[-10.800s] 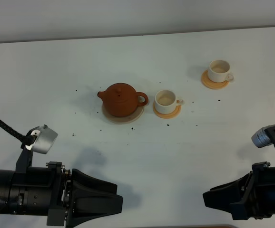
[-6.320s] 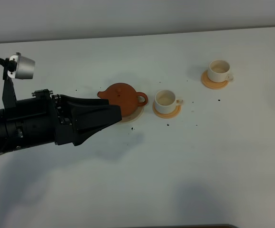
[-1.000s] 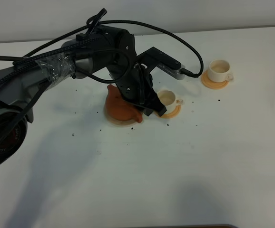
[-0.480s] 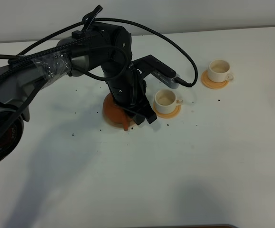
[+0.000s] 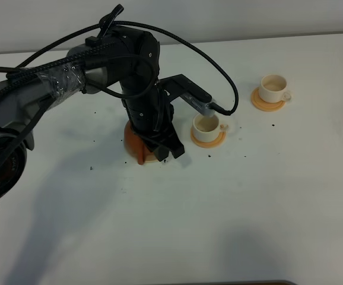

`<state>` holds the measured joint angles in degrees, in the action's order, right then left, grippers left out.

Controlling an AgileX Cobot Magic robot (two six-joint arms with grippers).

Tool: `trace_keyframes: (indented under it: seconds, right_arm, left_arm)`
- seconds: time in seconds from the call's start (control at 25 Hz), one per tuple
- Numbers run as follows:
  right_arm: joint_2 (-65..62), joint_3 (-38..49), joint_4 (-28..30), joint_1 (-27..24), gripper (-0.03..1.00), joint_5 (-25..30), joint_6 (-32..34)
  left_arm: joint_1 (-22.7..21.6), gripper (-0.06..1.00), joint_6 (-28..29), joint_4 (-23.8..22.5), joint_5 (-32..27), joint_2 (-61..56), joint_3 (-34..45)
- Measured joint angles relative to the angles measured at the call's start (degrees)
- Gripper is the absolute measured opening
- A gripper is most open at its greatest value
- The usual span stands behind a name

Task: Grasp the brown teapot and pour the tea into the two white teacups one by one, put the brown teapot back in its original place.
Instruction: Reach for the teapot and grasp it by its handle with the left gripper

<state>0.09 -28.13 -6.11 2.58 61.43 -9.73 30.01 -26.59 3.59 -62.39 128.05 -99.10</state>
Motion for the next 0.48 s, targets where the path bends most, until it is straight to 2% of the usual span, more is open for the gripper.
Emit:
trace_keyframes:
  seconds: [0.48]
  right_arm:
    - [0.0, 0.0, 0.0, 0.0, 0.24, 0.0, 0.0]
  left_arm:
    - [-2.2, 0.28, -3.8, -4.0, -1.8, 0.0, 0.0]
